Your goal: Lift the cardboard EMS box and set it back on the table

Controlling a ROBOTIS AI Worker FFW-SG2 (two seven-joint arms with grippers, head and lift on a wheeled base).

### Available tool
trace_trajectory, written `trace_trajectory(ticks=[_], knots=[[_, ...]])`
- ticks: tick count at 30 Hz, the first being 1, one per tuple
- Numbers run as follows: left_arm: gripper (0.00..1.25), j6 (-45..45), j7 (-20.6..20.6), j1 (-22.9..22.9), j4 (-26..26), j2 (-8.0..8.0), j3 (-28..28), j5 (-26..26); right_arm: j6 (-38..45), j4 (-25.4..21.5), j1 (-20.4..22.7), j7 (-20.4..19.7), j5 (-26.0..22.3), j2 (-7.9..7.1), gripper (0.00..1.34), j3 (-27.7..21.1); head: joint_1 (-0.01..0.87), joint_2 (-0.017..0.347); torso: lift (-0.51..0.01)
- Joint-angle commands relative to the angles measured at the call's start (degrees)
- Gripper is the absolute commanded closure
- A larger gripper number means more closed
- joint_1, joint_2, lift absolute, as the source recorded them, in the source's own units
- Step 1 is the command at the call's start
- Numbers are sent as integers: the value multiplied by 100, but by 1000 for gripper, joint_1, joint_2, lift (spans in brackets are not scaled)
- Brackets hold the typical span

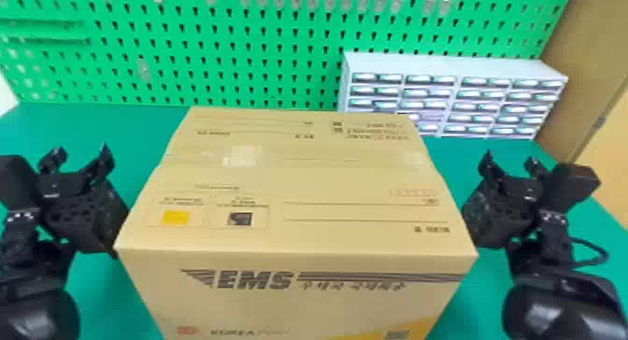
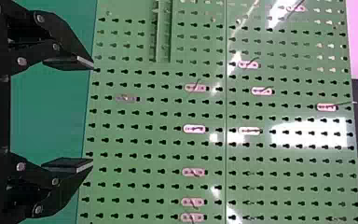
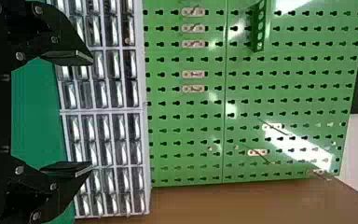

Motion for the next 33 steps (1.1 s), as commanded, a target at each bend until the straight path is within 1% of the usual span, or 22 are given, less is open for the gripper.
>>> trace_trajectory(ticks=[1,33], knots=[[509,0,0,6,0,0,-3,-5,0,0,-1,0,7,22,466,-15,678,-15,-95],[509,-9,0,-12,-8,0,-3,-5,0,-9,-1,0,16,-5,466,-6,678,-15,-95]])
